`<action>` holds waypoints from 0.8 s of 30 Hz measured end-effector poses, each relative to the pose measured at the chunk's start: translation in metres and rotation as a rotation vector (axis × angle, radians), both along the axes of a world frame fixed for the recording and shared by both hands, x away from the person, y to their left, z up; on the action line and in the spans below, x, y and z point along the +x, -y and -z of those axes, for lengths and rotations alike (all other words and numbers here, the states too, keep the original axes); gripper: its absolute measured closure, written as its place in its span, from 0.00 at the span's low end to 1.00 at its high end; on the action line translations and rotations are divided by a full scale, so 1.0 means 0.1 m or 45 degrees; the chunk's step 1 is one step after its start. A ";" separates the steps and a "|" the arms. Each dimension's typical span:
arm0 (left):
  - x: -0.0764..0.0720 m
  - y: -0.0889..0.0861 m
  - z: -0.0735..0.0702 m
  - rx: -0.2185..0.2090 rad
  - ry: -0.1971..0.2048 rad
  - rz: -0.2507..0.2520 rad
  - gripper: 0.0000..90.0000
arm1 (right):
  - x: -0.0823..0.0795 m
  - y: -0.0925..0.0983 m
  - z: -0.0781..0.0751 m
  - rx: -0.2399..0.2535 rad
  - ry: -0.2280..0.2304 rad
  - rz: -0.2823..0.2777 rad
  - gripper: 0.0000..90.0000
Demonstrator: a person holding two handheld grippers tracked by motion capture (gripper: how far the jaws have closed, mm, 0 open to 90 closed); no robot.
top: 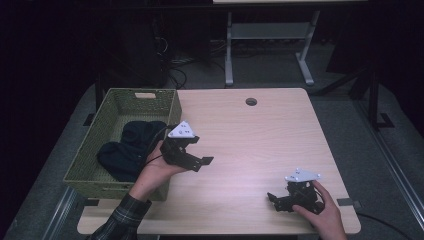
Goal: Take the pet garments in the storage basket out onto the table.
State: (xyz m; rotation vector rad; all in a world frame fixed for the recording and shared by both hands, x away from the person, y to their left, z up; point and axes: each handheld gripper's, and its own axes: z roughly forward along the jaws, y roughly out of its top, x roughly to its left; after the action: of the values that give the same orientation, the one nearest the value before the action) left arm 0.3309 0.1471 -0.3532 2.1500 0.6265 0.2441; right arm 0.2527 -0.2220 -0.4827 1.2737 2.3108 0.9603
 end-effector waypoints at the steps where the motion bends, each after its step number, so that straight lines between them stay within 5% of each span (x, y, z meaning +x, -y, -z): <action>1: 0.00 -0.02 -0.01 -0.003 -0.002 -0.006 0.15 | 0.00 0.00 0.00 0.000 -0.001 0.000 0.00; 24: 0.04 -0.55 -0.15 -0.022 0.025 -0.151 0.15 | 0.00 0.00 0.00 -0.002 0.004 -0.005 0.00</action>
State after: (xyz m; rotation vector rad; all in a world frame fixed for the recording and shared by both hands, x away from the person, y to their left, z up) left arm 0.3348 0.2017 -0.3378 2.0942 0.7427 0.3226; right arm 0.2527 -0.2221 -0.4828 1.2664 2.3120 0.9610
